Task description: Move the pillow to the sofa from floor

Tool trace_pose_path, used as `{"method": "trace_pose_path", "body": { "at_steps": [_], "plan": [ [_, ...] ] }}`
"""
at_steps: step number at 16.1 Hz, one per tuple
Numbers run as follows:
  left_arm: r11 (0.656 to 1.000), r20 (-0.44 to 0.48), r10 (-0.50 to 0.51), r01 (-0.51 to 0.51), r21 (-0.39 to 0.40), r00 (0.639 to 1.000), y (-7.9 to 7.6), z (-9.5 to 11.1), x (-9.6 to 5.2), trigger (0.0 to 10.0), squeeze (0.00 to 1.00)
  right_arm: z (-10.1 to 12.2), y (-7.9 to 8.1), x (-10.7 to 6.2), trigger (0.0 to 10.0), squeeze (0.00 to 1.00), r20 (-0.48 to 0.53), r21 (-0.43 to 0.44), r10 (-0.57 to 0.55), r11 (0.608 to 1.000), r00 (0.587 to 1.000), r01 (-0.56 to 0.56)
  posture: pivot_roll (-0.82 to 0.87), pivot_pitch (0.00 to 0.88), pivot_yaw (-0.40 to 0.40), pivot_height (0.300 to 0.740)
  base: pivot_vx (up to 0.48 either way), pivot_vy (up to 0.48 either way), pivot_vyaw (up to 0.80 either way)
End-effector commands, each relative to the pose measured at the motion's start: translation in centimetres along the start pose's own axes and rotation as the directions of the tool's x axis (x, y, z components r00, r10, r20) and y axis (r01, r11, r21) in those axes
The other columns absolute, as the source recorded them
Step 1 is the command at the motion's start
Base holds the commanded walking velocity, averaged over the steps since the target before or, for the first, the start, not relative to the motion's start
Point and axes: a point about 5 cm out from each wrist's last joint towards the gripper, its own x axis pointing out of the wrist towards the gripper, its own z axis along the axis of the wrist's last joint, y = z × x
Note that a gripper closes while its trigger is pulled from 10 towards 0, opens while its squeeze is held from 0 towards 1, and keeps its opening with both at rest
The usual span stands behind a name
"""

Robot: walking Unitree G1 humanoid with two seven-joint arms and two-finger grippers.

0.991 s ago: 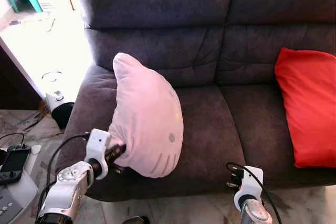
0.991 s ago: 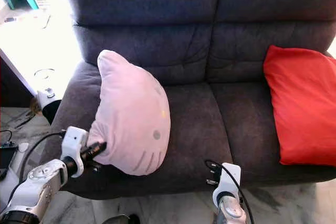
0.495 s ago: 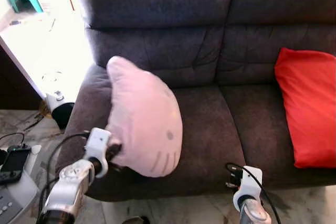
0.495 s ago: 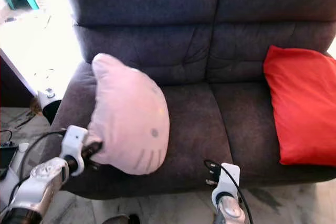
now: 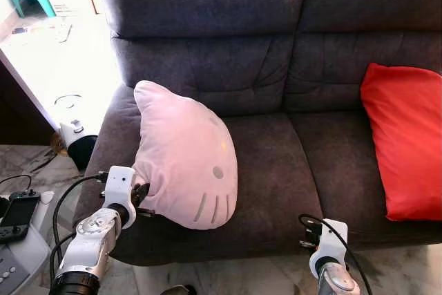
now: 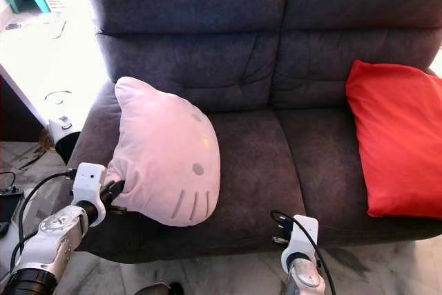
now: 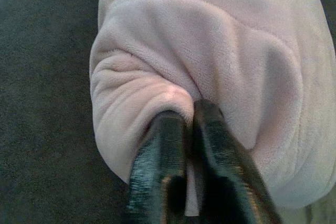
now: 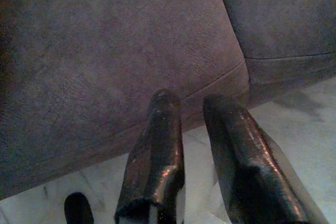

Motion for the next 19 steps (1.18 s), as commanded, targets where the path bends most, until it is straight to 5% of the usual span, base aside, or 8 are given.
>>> {"method": "trace_pose_path", "body": {
  "at_steps": [1,7,11,18,19],
  "plan": [
    [1.000,0.020,0.010,-0.009,-0.029,1.000,0.1,0.2,0.0,10.0,1.00,-0.2,-0.1,-0.1,10.0,0.00,-0.004,-0.002,-0.002,1.000,1.000,0.002,0.10,0.049,-0.035,0.740,0.000,0.000,0.00],
    [0.990,0.094,-0.103,0.111,-0.086,0.990,-0.6,1.9,-0.8,10.0,1.00,-0.2,0.3,0.0,10.0,0.00,-0.011,-0.004,0.004,1.000,1.000,-0.004,0.10,0.057,-0.035,0.740,0.000,0.000,0.00],
    [0.981,0.145,-0.190,0.195,-0.017,0.971,-0.1,4.1,-1.9,10.0,1.00,-0.5,0.3,-0.1,10.0,0.00,-0.017,-0.003,0.006,1.000,1.000,-0.006,0.11,0.060,-0.035,0.740,0.000,0.000,0.00],
    [0.969,0.120,-0.245,0.242,0.036,0.962,0.1,4.7,-2.7,10.0,1.00,-0.7,0.3,-0.2,10.0,0.00,-0.024,-0.005,0.008,1.000,1.000,-0.008,0.10,0.057,-0.036,0.740,0.000,0.000,0.00],
    [0.964,0.102,-0.266,0.262,0.052,0.959,0.1,4.5,-2.9,10.0,0.00,-0.7,0.2,-0.2,10.0,0.00,-0.024,-0.005,0.007,1.000,1.000,-0.007,0.11,0.054,-0.035,0.740,0.000,0.000,0.00]
  ]
}}
